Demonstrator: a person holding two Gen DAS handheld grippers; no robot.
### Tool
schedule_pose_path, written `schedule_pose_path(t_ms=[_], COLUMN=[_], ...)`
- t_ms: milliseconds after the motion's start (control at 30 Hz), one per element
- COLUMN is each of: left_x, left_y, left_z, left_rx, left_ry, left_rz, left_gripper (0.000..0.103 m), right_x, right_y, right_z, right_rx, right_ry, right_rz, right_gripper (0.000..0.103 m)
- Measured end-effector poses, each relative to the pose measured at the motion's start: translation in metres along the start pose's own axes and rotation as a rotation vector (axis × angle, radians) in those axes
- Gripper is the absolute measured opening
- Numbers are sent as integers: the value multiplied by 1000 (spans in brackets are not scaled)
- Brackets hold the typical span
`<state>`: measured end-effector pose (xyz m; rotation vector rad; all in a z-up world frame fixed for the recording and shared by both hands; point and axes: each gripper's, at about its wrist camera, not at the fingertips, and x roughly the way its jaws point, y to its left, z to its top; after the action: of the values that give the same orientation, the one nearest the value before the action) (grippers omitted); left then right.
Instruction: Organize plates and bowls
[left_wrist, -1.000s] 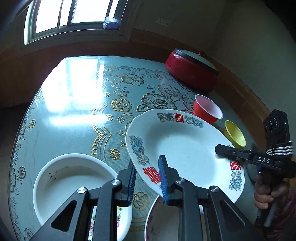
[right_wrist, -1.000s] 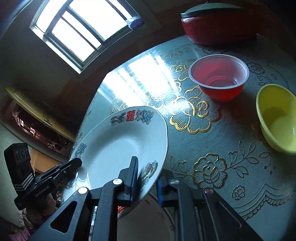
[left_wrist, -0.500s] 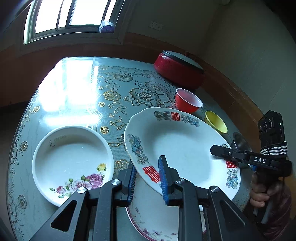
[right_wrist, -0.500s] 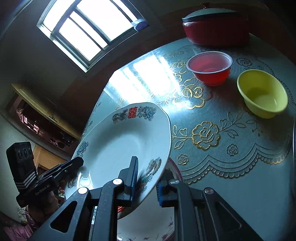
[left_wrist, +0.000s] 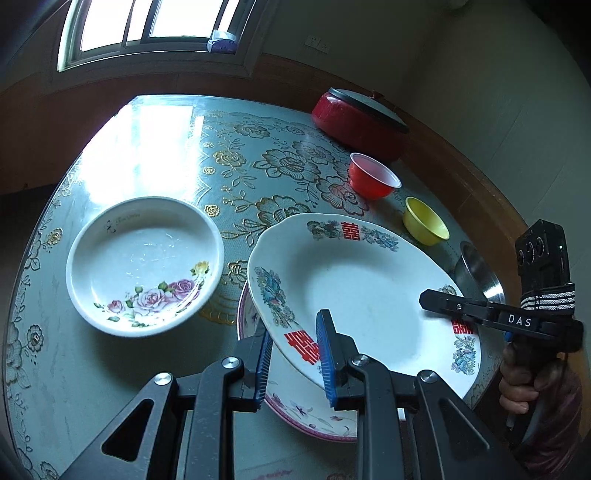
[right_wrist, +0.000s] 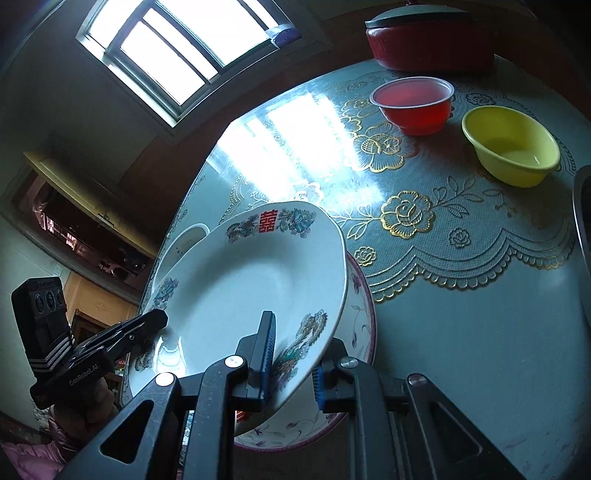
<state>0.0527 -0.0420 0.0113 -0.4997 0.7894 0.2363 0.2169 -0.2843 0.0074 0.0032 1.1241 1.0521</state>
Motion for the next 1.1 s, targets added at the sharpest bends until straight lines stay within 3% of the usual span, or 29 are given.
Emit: schedule_pose_path(t_ms=[733, 1100], left_x=[3, 14], left_y=[-5, -1], left_z=[-24, -25], left_rx=[-31, -14], left_ry=[27, 37], left_rz=[1, 37], left_gripper=[24, 24], right_x=[-1, 14], right_y=[-2, 1], right_z=[-21, -25], right_rx=[-31, -104], right_ry=[31, 26], right_rz=[-34, -115], right_gripper=[18, 22])
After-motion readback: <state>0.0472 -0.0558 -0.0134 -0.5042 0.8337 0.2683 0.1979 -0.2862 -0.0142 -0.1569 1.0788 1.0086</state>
